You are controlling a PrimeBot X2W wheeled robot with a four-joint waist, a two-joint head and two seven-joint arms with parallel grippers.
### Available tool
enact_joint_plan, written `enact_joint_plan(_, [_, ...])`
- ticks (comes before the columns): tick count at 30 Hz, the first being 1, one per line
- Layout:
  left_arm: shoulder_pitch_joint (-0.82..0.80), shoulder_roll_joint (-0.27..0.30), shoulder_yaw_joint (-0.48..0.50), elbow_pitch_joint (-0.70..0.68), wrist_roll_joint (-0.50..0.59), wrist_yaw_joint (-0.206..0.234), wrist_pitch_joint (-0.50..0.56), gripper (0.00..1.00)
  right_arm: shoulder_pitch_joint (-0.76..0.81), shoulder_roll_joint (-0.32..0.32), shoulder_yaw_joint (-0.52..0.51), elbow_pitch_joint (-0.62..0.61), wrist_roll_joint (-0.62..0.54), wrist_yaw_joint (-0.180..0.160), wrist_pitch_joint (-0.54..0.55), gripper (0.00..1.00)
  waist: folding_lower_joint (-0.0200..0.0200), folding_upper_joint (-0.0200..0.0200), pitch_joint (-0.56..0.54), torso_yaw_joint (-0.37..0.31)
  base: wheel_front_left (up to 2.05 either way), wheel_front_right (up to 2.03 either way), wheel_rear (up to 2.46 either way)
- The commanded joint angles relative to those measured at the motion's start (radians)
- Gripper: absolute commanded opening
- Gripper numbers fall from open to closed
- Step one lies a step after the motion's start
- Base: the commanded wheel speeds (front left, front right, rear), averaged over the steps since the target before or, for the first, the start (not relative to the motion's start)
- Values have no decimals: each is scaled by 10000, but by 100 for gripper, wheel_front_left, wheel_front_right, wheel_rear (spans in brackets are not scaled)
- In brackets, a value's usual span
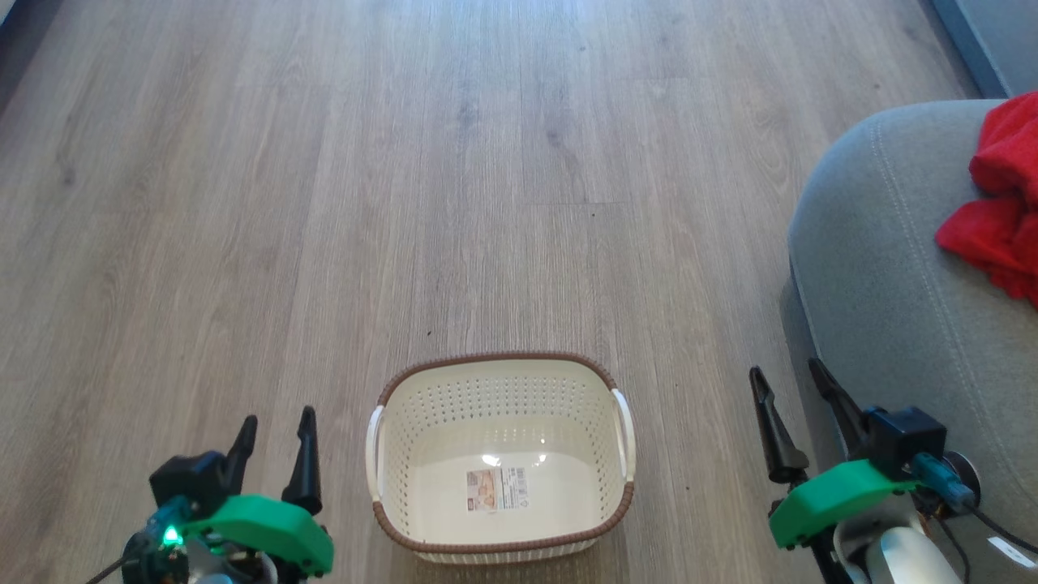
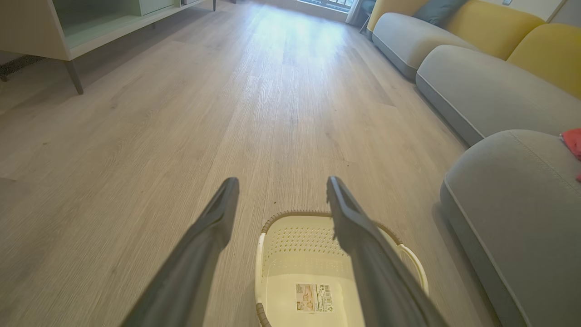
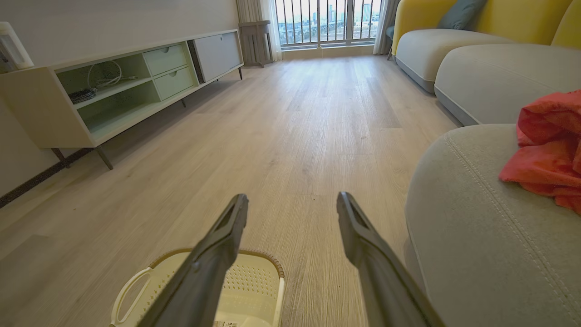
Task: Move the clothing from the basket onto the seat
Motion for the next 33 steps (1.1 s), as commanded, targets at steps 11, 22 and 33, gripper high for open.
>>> enact_joint_plan(11, [-88,-149,454,26,-531,-155,254,0,-38,26,-165,159,579,0,188,0,2,-1,7,-50,0,0,0])
enact_joint_plan(22, [-108,-164,556,-149,-1660,-249,533,0,-83,55,-310,55,1841,0,505,0,2,-1,14,-60,0,0,0])
enact_joint_plan(33, [-162,-178,691,-288,-2774,-343,838,0,-136,85,-455,-38,3100,0,819,0,2,-1,21,-70,0,0,0])
